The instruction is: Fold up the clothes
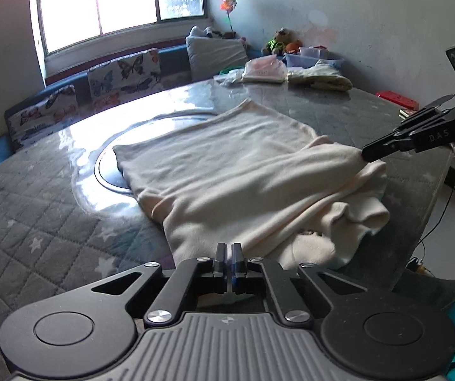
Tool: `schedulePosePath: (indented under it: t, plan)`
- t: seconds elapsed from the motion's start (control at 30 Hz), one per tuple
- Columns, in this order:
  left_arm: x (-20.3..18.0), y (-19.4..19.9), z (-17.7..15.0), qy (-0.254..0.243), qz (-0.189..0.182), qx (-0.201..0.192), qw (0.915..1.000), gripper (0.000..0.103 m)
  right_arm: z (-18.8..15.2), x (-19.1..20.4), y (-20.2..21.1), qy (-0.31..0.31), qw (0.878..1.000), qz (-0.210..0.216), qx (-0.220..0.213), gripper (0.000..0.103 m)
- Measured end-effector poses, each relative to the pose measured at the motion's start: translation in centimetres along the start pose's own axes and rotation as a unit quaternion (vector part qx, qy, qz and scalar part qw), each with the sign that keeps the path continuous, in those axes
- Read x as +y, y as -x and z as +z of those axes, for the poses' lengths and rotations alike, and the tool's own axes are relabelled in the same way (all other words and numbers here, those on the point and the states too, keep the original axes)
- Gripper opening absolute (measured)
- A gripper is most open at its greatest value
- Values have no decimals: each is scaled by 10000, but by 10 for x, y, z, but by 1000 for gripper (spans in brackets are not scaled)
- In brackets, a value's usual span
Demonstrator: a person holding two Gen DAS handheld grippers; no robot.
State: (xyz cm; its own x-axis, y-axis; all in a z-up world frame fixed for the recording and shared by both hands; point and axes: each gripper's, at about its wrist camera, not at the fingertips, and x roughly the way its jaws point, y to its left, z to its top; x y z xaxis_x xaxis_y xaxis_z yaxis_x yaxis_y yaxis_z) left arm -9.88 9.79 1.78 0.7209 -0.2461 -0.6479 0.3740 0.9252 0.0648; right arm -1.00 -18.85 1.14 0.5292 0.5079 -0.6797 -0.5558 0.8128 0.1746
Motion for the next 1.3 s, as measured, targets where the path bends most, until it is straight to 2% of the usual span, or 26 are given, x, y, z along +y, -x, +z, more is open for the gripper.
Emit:
schedulePosePath:
  t: [0.13,0.27,0.43,0.53,0.6,0.67,0.8,1.0,1.13,1.3]
  plan:
    - [-6,1,3,-169,-95,-75,9998,7,3,-4,-2,-66,10000,0,28,6]
    - [-13,-4,4,-377,-64,-70,9992,19,1,-4,-6,-125,9999,30,62,8]
    - [-17,-11,3,-628,27,-3,9980,17,-2,-3,-11,-125,9998,75,141,11]
    - [-16,-13,3,-603,20,2,9982,8,-3,0,-13,-62,9998,92,149,11]
    - [-14,-12,3,-556,67,-44,9984,3,-2,0,-13,-44,9999,103,124,6]
    - [-9,-6,5,-355,47,-121,9993,2,-2,1,-11,-27,9999,107,73,2]
    - [-1,5,6,-105,13,-262,9996,2,1,2,-4,-19,9999,152,-50,2]
    - [-2,3,2,-221,-145,-80,9996,5,-4,3,-10,177,9997,104,158,7]
    - [1,6,7,-158,-271,-140,9994,5,5,3,-2,290,9995,-18,-91,8]
    - [0,-3,21,-26,-303,-236,9993,6,23,0,-16,325,9992,-60,-240,8]
